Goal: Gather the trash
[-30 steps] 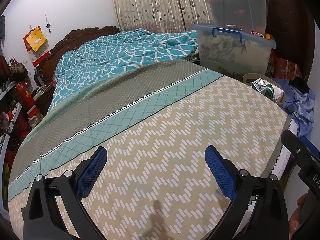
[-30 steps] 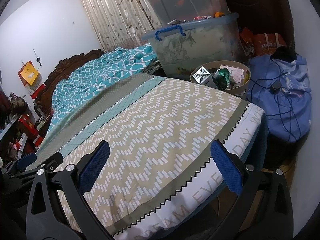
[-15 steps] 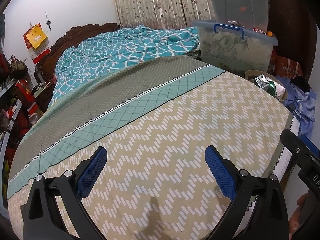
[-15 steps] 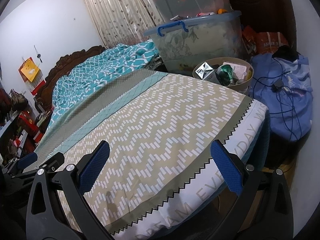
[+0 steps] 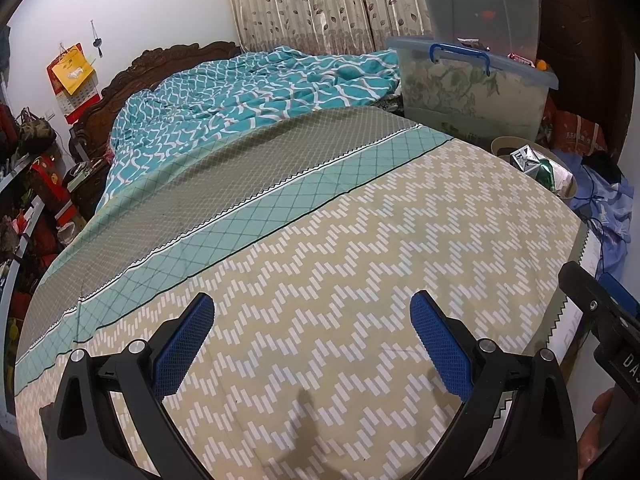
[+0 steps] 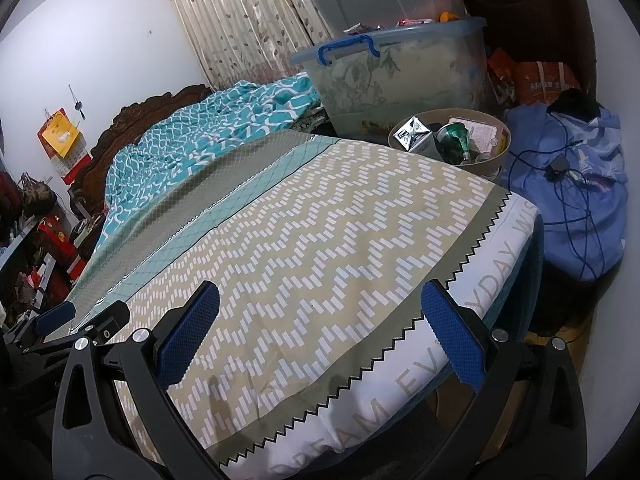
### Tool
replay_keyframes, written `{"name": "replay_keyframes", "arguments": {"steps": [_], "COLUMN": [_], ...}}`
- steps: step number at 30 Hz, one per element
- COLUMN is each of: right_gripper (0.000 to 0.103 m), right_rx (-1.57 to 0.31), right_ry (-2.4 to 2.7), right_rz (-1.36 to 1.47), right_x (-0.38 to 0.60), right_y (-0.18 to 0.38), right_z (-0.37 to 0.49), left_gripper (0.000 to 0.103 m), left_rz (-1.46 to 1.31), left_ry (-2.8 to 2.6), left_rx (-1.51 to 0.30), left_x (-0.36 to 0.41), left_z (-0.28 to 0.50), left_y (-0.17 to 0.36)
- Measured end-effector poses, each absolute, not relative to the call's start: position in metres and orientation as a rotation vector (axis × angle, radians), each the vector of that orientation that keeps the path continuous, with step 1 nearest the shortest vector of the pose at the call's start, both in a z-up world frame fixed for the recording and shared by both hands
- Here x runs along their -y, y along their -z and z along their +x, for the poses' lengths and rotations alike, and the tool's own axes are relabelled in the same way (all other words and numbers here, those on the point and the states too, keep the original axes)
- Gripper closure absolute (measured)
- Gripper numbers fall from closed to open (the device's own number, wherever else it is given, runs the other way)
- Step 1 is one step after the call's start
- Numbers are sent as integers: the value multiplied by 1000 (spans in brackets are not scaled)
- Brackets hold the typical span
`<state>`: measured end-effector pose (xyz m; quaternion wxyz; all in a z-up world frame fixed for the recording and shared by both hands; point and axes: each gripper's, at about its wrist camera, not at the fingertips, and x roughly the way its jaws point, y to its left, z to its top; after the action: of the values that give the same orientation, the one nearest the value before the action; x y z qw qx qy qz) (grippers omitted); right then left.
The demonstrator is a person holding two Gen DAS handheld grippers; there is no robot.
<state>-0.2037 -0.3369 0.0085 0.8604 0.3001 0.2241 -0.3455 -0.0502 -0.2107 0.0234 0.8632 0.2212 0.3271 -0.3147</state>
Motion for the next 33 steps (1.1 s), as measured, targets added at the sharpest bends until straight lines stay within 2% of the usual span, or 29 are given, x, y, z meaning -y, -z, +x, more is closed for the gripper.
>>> {"name": "replay_keyframes", "arguments": {"steps": [33], "right_gripper": [3], "right_rx": [-479], "right_ry": [706], "right_rz": [621], "right_x": [334], "right_y": [-10], "right_z": [-198], "left_gripper": [9], "left_rz": [466], "left_ry": [659], "left_rx": [-685], "left_x": [207], "left_z": [-53], "left_y": [-21]}}
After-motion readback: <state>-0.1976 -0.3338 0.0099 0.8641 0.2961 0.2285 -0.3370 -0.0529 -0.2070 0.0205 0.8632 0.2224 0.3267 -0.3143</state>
